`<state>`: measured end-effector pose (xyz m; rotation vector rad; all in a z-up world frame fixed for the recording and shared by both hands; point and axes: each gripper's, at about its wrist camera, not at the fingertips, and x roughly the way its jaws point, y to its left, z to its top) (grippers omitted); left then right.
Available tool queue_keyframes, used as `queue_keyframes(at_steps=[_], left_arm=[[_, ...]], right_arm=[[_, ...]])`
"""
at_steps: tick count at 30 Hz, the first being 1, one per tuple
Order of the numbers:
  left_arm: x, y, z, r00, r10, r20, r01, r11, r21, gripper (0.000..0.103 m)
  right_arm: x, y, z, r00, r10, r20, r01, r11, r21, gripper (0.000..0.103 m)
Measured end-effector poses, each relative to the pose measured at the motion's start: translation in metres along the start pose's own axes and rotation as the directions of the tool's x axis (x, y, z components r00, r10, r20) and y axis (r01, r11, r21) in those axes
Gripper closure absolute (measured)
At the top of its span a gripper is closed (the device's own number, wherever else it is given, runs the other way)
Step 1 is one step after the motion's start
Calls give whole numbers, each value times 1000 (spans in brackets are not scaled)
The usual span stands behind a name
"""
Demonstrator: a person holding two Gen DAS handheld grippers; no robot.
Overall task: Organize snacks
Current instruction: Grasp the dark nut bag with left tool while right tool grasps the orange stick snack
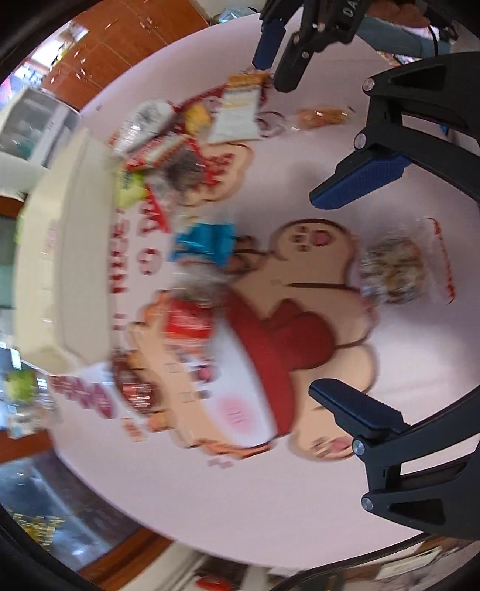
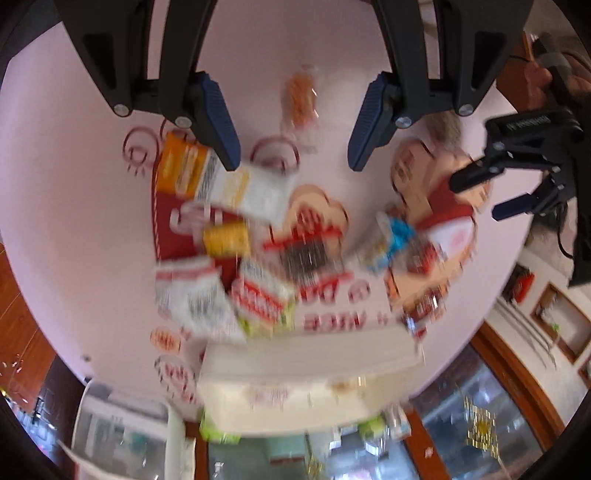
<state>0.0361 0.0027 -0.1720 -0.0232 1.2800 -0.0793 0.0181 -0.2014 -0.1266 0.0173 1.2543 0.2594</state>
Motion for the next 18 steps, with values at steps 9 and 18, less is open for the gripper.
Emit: queue_keyframes(at_steps=[9,18], left_arm=[[33,4,-38,990,-22,-138,9,995,-99,11],[34,-2,-60,989,17,-148,-31,995,-91,17]], right_arm=[[39,2,-29,994,10,-108,-18,997,-73,43],[52,13,-39,991,-38,-128,14,984,-178,51]])
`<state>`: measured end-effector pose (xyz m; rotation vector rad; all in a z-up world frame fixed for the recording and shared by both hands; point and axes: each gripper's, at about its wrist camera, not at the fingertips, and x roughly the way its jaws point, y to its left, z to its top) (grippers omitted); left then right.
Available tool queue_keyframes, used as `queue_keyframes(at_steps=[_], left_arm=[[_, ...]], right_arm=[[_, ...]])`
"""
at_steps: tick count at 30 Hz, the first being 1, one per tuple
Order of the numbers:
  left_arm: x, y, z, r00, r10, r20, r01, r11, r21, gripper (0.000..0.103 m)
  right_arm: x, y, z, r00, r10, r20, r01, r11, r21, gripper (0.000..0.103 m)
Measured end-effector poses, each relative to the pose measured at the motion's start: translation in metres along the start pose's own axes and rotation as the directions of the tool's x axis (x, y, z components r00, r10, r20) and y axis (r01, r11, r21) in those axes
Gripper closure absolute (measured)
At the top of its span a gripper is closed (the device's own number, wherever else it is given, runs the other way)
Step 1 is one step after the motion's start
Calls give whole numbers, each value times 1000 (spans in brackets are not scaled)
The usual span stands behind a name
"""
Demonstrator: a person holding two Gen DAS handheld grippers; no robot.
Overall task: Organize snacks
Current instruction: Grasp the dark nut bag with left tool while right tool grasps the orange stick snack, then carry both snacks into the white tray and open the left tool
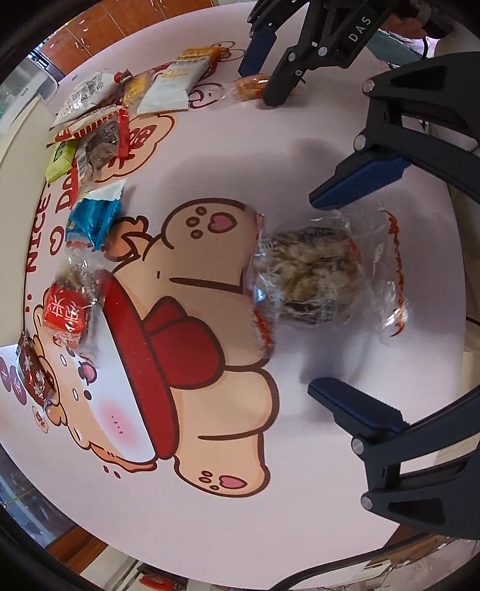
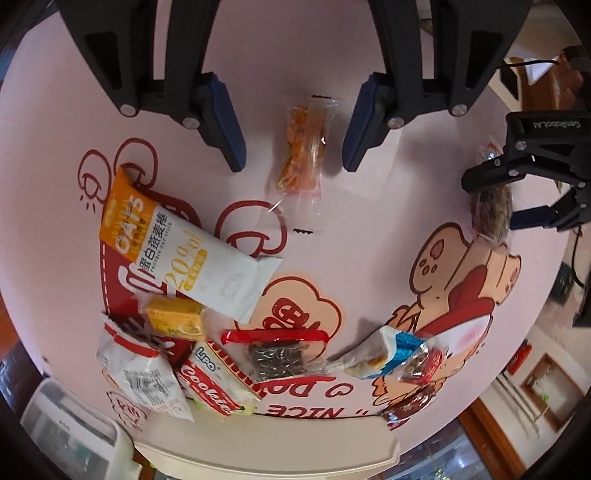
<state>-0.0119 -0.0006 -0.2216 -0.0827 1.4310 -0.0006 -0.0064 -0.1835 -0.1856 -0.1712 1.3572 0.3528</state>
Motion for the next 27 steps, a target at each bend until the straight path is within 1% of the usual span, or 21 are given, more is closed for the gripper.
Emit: queue_keyframes(at_steps=[1,2,3,4,6,7,8,11,16,20,24,27], left_arm=[[-1,-1,-2,1000,7,3,-7,1000,2,19],[-3,-2,-3,1000,18,8,-18,1000,6,27],[-4,-4,-6,999,28,15,-28,1000,11,38],[-6,-8,-4,999,31,19,-31,999,15,42],[-8,-10,-5,999,25,21,-25,999,20,45],[-9,-10,-6,999,24,22,-24,1000,20,45],[-9,-10,0,1000,21,24,-21,1000,20,47],[-15,-11,2,999,18,40,-20,999,31,54],[-21,-14,11,998,31,46,-34,997,63,54],[-29,-14,23,995,54,84,-62,994,92,55],[-45,-16,35,987,82,140,-101,985,138,55],[-57,-12,48,981,93,170,-118,983,144,54]], right_arm=[[0,1,0,1000,-10,0,10,1000,-11,52],[0,2,-2,1000,-15,1,15,1000,-18,55],[0,2,-3,1000,-25,3,25,999,-25,59],[0,2,-3,999,-32,4,32,999,-30,62],[-1,1,-4,999,-40,11,41,998,-37,72],[0,2,-4,999,-43,13,43,998,-40,75],[-1,2,-5,999,-47,15,47,998,-44,81],[-1,3,-6,999,-41,16,41,998,-47,81],[-2,3,-4,1000,-13,17,13,1000,-28,81],[-10,1,-1,999,-5,44,5,1000,-12,81],[-20,3,8,998,2,70,-2,1000,-3,81],[-28,6,15,996,8,91,-8,1000,-1,81]])
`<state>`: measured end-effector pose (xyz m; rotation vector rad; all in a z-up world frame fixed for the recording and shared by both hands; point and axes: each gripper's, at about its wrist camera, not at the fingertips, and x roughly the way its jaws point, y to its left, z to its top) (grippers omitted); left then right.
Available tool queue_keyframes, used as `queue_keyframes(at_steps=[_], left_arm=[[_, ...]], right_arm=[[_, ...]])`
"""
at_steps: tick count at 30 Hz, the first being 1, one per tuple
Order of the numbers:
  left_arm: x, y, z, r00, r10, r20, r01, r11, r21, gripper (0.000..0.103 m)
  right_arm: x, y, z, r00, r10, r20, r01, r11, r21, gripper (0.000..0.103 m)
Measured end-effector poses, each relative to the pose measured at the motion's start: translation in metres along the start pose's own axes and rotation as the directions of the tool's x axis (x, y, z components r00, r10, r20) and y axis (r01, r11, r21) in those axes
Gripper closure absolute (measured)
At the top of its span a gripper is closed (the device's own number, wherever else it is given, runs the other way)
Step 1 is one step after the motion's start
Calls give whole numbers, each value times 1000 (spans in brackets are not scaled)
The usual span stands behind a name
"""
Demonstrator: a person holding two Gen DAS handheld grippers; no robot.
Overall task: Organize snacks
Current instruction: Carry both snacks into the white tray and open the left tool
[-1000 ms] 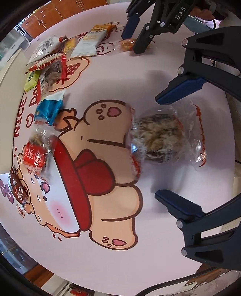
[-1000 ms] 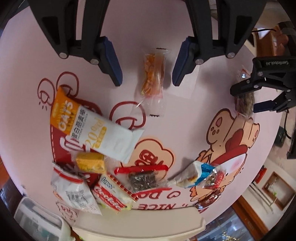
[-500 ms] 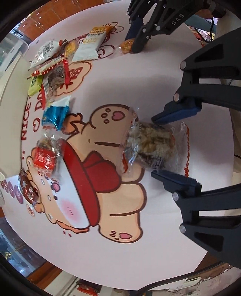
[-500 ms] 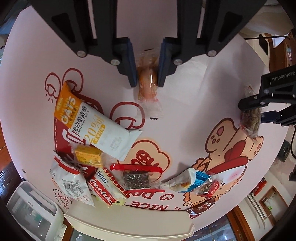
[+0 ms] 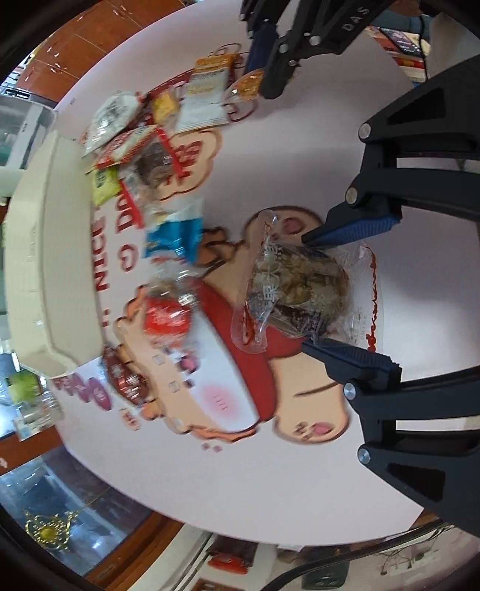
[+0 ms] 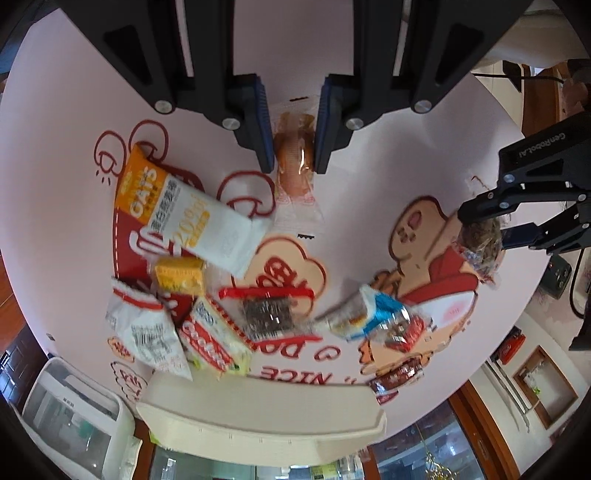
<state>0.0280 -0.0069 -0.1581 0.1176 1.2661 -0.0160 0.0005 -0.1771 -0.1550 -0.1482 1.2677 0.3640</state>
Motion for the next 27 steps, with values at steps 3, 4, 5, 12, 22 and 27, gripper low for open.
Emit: queue_keyframes(at_steps=[3,4,5,12,22,27], left_arm=[[-13,19,17,999,-45,19,46,998,-46,54],[-17,23,21,998,-56,29,58,997,-56,55],[-22,27,26,997,-64,47,67,996,-63,54],[-54,41,82,984,-65,164,72,997,-38,54],[-111,64,173,948,-111,300,112,994,16,54],[-132,67,219,926,-86,368,76,996,42,54]], right_arm=[[-8,4,14,1000,13,25,-13,1000,17,81],[-11,5,19,999,20,32,-20,1000,24,81],[-14,6,23,999,28,41,-29,999,31,81],[-49,21,67,988,70,140,-77,996,45,81],[-119,21,159,952,43,303,-64,996,59,81],[-158,15,209,916,4,401,-43,995,89,81]])
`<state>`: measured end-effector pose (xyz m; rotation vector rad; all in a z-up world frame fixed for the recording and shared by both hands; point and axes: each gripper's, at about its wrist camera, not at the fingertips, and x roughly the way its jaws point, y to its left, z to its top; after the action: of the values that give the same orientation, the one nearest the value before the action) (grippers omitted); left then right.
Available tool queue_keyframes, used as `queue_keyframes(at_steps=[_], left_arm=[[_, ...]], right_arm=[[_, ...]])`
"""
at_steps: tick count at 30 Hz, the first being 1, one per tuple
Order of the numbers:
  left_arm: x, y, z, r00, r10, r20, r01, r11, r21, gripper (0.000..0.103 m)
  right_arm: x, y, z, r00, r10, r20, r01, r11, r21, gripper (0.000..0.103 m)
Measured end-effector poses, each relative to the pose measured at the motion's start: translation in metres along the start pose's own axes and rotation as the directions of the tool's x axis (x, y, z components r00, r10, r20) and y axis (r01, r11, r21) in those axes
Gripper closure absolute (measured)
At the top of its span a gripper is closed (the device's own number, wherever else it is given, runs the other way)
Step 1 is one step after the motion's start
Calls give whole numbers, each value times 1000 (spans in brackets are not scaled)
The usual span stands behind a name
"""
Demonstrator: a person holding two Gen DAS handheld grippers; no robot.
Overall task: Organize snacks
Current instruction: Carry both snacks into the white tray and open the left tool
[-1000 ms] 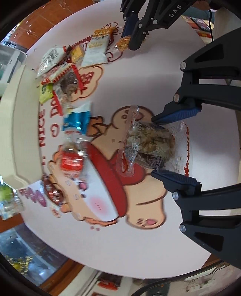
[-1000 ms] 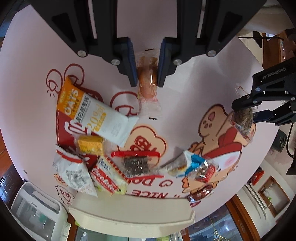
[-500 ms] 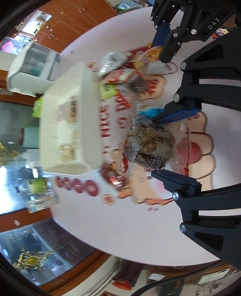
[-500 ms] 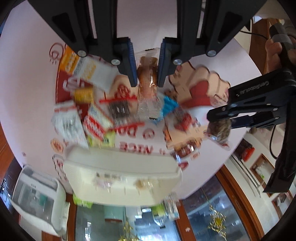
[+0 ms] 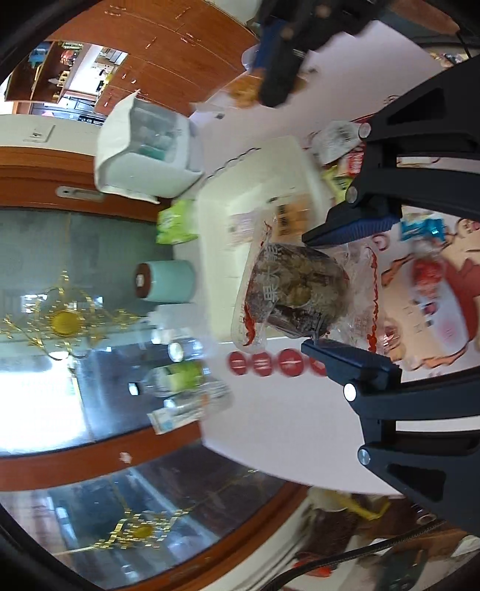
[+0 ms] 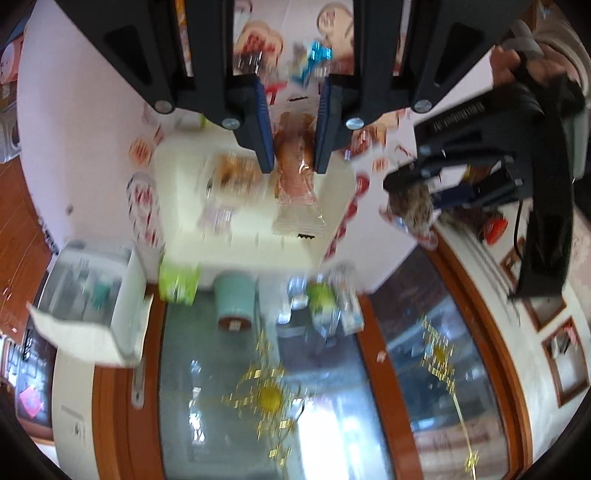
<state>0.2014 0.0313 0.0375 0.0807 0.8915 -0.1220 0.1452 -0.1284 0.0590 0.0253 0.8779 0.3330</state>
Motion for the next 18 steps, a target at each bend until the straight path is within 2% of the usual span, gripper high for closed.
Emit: queue_keyframes(at_steps=[3,8,13,18], left_arm=[[4,1,24,1000,4,18,-4,1000,9,53],[19,5,61,998,30,47,-30,999,9,53],[42,10,94,998,43,46,-43,999,-6,53],[76,12,107,999,45,14,-45,999,-21,53]], right_arm=[[-3,-2,34,997,-42,60,43,999,-1,81],[7,-14,80,992,-74,98,71,997,41,81],[34,-32,114,992,-90,89,80,991,107,81],[71,-45,128,995,-90,50,82,986,144,81]])
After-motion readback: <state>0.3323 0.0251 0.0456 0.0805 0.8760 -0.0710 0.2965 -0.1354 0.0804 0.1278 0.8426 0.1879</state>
